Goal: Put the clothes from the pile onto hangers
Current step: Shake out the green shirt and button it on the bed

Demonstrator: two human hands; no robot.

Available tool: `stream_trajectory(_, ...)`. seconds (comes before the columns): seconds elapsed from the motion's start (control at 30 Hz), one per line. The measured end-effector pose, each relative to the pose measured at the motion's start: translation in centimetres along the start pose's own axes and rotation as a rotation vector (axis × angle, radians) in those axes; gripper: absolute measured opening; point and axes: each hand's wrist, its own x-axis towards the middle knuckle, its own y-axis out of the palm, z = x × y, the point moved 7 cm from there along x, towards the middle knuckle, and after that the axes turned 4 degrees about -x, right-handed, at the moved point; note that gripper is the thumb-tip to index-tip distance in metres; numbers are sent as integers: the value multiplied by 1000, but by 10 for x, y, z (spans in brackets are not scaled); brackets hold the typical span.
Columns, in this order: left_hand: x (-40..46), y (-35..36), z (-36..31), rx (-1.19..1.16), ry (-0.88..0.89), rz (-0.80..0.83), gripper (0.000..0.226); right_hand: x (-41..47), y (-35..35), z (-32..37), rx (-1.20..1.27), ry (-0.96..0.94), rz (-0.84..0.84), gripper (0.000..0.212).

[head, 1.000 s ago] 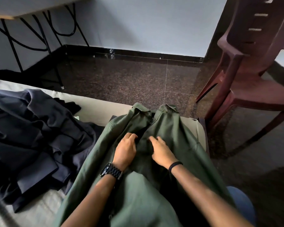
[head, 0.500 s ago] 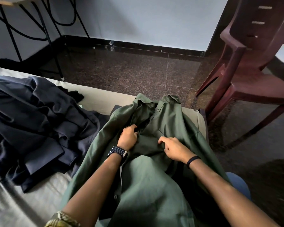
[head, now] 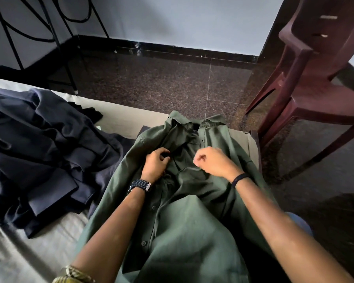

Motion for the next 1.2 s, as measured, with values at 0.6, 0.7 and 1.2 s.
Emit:
stream_trajectory(0.6,-8,-9,8,279,124,-65,26,-6,51,-44,15,307,-220,23)
stream_trajectory(0.7,-10,-10,5,327,104,-72,25,-8,46,-46,44,363,-286,14)
stream_trajectory(1.2,-23,-14,-46,-105,-75,-75,4,-25,45,-49,1453,527,-382,28)
